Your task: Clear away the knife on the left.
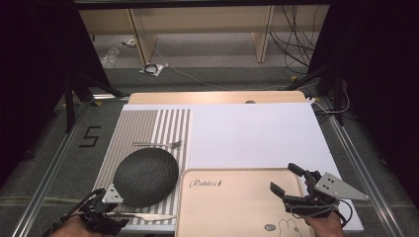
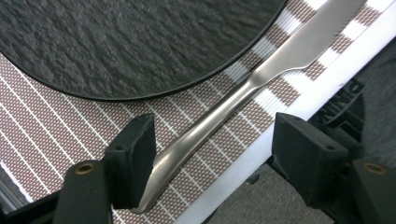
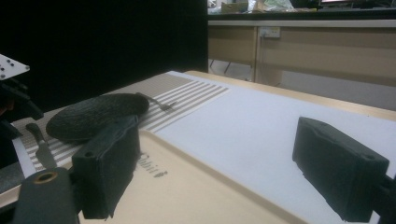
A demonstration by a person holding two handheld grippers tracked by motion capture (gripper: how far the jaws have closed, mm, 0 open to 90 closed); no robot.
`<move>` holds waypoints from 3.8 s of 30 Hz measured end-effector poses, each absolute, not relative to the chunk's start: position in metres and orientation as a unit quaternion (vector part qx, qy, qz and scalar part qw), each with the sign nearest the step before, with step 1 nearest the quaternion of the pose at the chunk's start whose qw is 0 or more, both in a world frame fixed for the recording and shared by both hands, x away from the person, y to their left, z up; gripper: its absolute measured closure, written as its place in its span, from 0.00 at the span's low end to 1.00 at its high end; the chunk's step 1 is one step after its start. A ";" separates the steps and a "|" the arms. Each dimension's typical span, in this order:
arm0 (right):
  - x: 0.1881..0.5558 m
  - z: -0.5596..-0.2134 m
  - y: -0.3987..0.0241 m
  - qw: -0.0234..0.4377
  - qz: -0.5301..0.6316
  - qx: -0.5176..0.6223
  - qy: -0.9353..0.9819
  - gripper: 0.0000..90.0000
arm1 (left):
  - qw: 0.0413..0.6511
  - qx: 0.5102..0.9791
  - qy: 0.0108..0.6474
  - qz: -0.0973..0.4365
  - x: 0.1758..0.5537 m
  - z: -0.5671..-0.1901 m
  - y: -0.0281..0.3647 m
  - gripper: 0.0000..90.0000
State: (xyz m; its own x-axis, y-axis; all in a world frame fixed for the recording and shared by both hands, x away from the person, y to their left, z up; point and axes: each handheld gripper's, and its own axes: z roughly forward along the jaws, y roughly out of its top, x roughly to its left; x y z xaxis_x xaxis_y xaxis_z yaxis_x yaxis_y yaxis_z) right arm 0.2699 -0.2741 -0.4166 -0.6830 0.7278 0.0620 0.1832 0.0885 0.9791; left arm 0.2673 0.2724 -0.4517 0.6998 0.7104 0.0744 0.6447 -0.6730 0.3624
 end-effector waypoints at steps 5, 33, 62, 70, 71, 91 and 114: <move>0.270 -0.417 -0.274 0.231 0.593 0.325 0.700 0.18 | 0.146 0.912 0.371 0.097 0.271 -0.455 0.273 0.38; 0.270 -0.417 -0.275 0.226 0.589 0.327 0.704 0.18 | 0.112 0.932 0.341 0.055 0.287 -0.464 0.262 0.50; 0.270 -0.417 -0.275 0.221 0.589 0.327 0.705 0.18 | 0.046 0.966 0.250 0.043 0.291 -0.461 0.240 0.80; 0.271 -0.417 -0.276 0.222 0.588 0.330 0.705 0.18 | 0.049 0.969 0.239 0.043 0.288 -0.461 0.239 0.86; 0.271 -0.417 -0.276 0.222 0.587 0.330 0.705 0.18 | 0.048 0.970 0.233 0.044 0.288 -0.461 0.239 0.87; 0.272 -0.418 -0.275 0.216 0.589 0.330 0.706 0.19 | 0.052 0.969 0.236 0.056 0.275 -0.456 0.242 0.88; 0.271 -0.418 -0.274 0.217 0.588 0.326 0.707 0.19 | 0.190 0.932 0.303 0.067 0.266 -0.426 0.228 0.88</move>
